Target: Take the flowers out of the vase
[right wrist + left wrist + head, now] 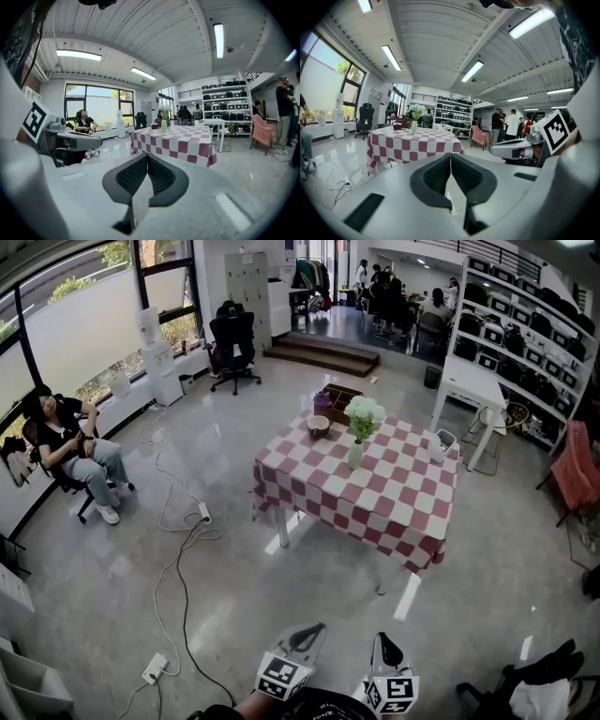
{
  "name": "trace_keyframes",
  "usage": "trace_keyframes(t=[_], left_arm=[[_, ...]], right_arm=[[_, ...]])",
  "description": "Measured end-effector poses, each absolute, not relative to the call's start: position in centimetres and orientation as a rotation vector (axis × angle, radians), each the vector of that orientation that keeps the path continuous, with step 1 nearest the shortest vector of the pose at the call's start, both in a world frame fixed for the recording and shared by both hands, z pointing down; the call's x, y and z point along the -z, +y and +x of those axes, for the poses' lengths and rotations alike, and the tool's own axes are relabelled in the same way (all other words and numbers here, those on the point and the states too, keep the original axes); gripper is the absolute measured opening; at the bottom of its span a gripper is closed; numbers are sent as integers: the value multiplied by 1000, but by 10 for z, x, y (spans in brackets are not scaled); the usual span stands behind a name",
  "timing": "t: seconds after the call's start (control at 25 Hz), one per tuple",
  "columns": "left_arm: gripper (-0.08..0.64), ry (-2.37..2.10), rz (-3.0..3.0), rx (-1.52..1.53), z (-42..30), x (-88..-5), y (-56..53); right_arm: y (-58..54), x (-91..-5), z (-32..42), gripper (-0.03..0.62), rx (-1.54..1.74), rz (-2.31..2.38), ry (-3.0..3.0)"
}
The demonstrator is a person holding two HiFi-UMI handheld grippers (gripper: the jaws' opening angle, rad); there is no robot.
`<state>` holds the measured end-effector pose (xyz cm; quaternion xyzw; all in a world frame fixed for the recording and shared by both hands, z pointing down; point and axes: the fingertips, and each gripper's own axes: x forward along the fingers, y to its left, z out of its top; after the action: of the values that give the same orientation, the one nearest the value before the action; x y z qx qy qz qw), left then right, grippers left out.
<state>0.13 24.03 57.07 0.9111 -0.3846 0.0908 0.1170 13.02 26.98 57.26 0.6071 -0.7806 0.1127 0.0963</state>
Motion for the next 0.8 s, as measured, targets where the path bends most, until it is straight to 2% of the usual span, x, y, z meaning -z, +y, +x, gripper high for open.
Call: trace_keyframes(t=[0.8], left_arm=[[15,-1000,2768,-265,-1,-563,87]], right_arm=[[127,-562,118,6,-333,1896,-2255]])
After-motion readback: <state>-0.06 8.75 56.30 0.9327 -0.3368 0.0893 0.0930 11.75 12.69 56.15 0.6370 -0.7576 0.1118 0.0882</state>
